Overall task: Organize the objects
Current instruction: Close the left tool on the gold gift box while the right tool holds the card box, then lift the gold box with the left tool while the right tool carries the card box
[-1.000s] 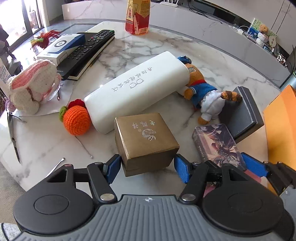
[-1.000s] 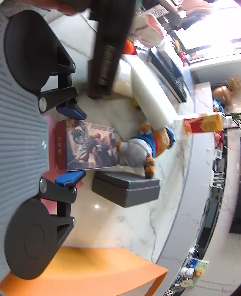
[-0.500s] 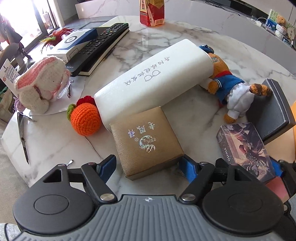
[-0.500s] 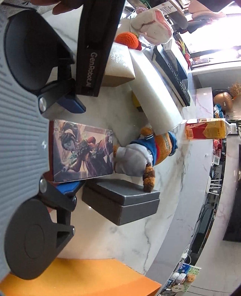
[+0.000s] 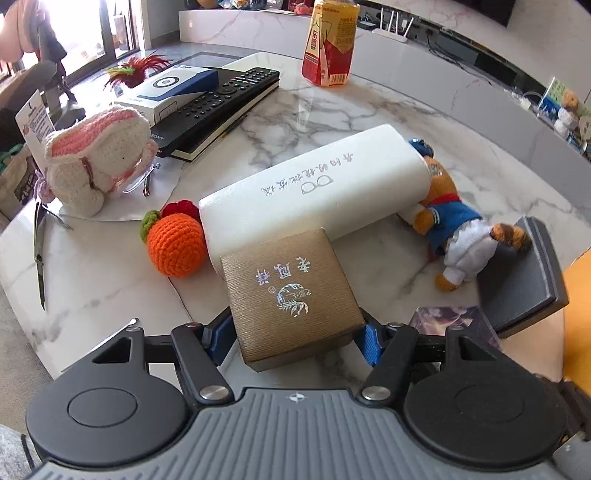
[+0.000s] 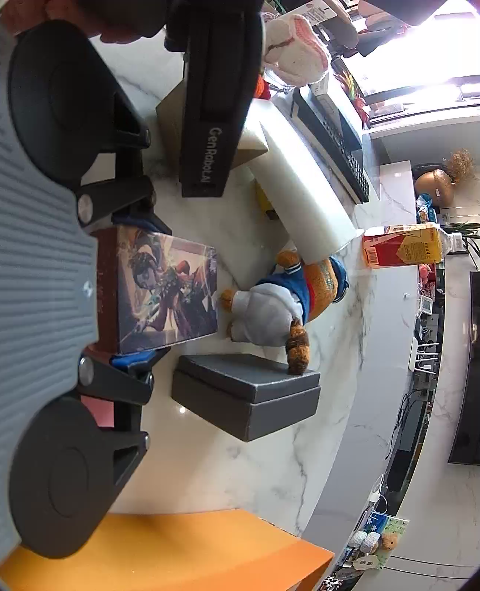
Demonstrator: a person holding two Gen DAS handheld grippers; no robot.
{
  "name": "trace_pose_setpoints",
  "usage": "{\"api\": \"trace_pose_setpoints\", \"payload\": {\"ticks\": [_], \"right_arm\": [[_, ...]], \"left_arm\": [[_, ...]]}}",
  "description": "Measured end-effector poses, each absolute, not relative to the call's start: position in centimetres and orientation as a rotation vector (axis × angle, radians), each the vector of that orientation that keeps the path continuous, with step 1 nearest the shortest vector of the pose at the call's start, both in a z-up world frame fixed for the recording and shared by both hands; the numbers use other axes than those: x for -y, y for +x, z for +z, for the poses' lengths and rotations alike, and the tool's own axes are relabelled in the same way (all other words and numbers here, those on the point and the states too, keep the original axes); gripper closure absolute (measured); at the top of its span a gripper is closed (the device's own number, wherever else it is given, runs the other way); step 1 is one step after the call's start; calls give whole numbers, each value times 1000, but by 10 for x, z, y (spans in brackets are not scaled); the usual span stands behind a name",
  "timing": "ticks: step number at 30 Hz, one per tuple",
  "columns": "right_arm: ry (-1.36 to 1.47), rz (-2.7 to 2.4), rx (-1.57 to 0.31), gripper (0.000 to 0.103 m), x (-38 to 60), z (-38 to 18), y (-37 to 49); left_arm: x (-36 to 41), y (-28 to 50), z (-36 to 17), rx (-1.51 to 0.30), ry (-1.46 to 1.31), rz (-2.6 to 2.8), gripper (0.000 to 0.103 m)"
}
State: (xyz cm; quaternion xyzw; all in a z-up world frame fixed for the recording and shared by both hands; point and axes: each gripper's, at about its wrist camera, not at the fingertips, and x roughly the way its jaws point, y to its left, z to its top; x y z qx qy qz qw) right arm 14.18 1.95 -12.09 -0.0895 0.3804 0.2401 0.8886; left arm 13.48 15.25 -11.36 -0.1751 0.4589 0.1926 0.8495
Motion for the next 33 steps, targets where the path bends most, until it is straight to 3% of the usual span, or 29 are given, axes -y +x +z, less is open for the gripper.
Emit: {"api": "trace_pose_setpoints", "payload": {"ticks": [12,33], "right_arm": [[-54,474,-741,43,14,-89,123],[23,460,-516,43,86,0,70]], "left_arm": [[-131,120,-98,-961,-272,376,26],[-62,75,11,-707,-166,281,26]]}}
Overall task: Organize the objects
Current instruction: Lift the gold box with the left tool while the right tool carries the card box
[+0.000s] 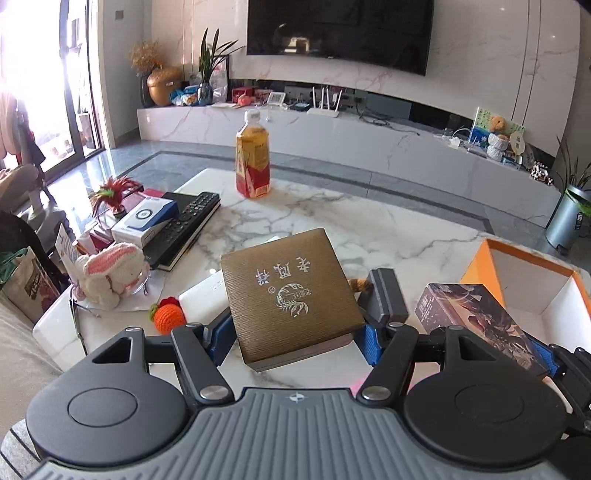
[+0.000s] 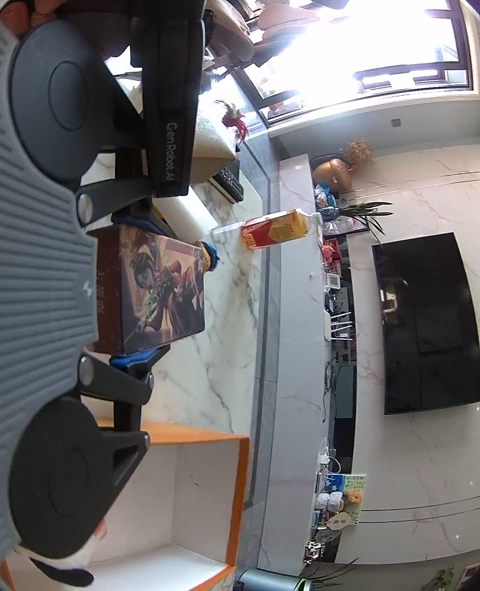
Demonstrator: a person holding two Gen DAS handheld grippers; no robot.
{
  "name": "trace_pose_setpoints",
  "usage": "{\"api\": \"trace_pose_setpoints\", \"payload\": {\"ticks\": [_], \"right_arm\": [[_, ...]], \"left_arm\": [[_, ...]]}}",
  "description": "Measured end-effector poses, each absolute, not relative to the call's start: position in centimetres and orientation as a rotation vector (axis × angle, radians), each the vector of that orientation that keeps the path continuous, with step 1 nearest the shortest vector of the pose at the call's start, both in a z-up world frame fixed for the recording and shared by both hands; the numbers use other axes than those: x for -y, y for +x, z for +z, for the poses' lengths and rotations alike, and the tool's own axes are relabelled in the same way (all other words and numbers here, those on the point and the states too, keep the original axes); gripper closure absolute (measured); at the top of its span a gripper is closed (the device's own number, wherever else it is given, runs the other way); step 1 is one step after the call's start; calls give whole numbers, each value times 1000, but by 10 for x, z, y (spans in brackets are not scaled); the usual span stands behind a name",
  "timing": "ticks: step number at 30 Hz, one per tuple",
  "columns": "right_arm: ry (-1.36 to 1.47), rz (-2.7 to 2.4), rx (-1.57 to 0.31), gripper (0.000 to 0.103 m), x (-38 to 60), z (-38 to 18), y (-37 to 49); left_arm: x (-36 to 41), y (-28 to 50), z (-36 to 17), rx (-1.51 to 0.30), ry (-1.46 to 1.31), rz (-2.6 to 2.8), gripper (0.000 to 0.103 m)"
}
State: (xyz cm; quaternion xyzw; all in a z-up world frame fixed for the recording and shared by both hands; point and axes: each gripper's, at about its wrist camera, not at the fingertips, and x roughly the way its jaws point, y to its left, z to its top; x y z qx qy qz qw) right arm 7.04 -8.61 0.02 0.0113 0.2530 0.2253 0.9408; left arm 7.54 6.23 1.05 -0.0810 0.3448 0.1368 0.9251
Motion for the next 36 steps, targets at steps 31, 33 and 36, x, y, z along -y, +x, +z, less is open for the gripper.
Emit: {"api": "trace_pose_setpoints", "payload": {"ticks": [31,33,36], "right_arm": [[0,196,-735,43,311,-19,104],[-8,202,-753,43,308,-25,109],[-34,198,-771,43,303,-32,111]], "left_arm": [[169,133,-42,-819,-8,-192,26],[171,132,-46,-822,4,-169,26],[166,133,-49,-834,-15,-168,26]]}}
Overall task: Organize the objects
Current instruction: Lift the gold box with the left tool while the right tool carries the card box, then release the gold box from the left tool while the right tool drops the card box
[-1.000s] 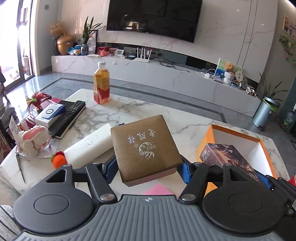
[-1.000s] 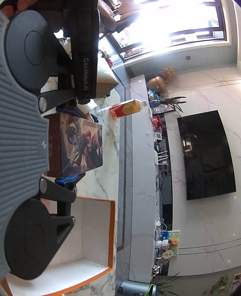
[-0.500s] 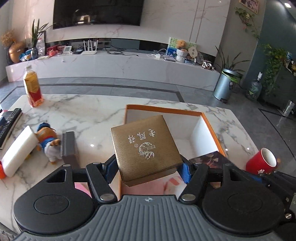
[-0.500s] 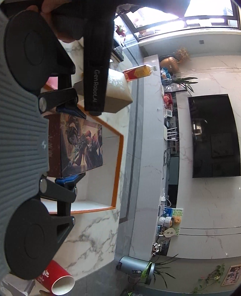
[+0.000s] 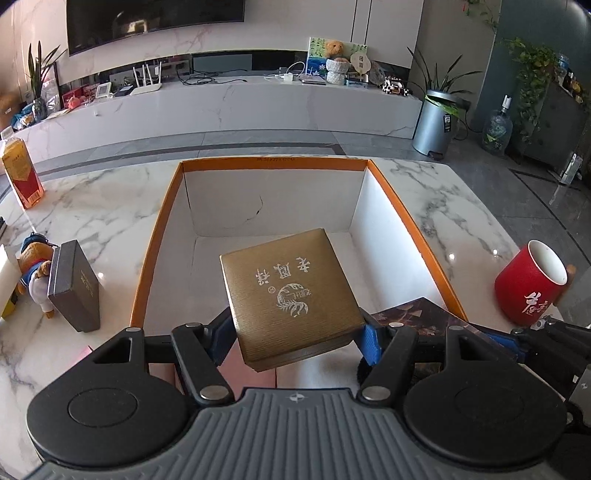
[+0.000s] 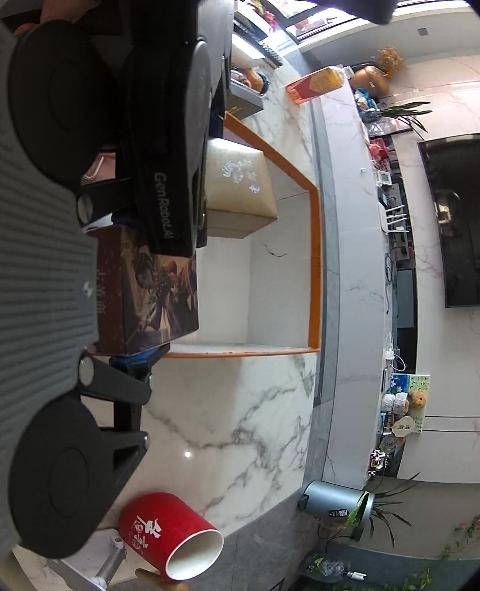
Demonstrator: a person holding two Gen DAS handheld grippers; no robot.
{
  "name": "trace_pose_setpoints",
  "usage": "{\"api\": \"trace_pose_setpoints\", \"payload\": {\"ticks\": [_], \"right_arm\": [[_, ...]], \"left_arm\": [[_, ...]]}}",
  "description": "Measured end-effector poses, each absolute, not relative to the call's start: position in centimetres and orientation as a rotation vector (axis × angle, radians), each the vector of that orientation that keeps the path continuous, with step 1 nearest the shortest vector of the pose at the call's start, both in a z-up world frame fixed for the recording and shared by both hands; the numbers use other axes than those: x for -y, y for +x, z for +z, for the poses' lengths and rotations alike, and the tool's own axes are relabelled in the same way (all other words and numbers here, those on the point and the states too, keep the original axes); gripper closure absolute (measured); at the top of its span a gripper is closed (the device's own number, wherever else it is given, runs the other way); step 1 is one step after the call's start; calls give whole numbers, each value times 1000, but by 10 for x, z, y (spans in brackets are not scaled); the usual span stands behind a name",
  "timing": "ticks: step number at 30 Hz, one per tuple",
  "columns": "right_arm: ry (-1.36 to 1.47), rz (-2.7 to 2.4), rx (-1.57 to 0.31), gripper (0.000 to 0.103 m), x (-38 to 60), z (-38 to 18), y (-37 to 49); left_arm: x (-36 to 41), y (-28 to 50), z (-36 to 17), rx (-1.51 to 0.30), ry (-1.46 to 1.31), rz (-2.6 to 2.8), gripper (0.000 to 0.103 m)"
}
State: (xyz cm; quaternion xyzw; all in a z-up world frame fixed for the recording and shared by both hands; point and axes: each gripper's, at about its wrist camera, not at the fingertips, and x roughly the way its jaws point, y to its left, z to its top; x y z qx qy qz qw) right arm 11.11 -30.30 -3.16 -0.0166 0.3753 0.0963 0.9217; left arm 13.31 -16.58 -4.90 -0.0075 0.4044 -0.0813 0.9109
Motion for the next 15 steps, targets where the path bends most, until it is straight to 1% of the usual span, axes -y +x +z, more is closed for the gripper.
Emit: {"api": "trace_pose_setpoints", "payload": {"ticks": [8,12,13,15], "right_arm": [[-213,90,-825,44,280,-42,116],[-200,88,-833,43,285,-41,113],[-196,94,-836,42,285,-40,113],[-171,131,-835,27,286,-38,111]], "left_arm": [[154,130,-51,-845,-26,-137,26],[153,129,-49,-844,-37,-134,26],[152,129,-49,-844,-41,-135,26],[152,130,-48,-843,-46,-136,26]]}}
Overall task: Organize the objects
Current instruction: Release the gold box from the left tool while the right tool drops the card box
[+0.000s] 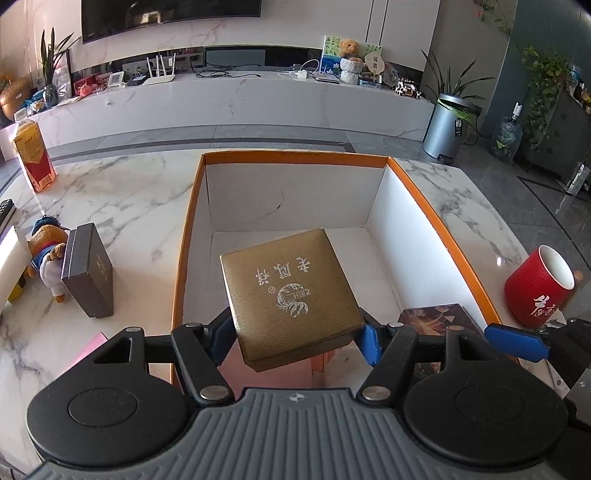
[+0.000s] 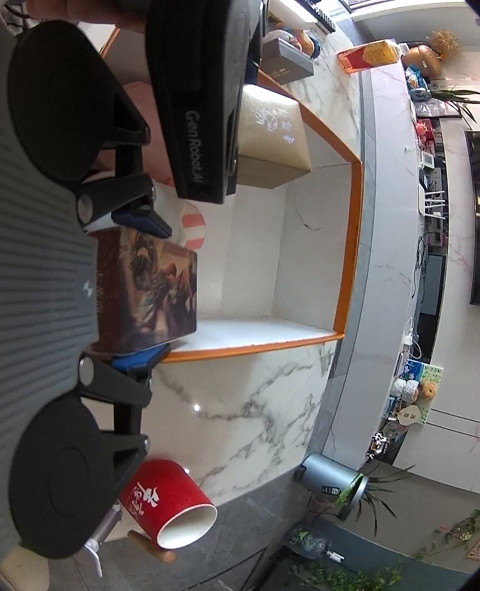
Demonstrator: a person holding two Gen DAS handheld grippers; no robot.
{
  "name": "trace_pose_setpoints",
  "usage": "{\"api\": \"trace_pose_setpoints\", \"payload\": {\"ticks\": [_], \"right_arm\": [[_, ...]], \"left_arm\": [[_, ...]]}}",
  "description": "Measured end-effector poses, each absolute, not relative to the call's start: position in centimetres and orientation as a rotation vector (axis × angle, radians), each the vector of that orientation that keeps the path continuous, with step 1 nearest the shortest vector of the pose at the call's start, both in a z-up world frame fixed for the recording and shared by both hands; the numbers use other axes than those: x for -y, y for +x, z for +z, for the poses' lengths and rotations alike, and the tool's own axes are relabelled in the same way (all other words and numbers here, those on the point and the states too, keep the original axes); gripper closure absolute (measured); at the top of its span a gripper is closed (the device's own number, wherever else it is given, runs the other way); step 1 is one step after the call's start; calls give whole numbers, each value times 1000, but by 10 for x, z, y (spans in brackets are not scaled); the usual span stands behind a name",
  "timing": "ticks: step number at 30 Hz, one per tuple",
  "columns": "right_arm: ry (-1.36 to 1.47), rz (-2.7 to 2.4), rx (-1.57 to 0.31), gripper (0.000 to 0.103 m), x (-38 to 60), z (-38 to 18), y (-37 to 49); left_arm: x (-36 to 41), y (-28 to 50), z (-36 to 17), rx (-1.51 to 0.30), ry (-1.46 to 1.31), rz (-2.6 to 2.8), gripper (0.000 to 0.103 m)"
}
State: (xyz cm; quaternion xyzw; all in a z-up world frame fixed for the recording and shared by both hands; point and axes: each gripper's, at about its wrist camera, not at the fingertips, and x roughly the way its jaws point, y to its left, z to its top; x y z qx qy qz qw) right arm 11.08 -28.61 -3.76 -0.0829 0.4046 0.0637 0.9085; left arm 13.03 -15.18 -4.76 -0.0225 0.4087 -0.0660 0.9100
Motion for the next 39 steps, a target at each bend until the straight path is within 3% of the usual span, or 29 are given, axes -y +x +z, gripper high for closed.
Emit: {"api": "trace_pose_setpoints", "payload": {"ticks": [4,5,6,11,24,39], "right_arm": [[-237,134,-783,20,276,-26,101],[-260,116,-757,11,275,-22,98],[-273,103,-738,8,274,-18,96],[-232,83,-721,9,287,-12,96],[-231,233,-745,22,274,-28,102],[-42,285,-784,30,251,-56,140]], "left_arm": [[149,130,-46,-842,-59,-137,26],[148,130,-46,-842,-63,-136,26],[147,131,-46,-843,-67,-133,26],[142,133,-46,-845,-78,-122,26],[151,138,-51,-879,-24,-193,26],[150,153,-59,-889,46,-128,27]]}}
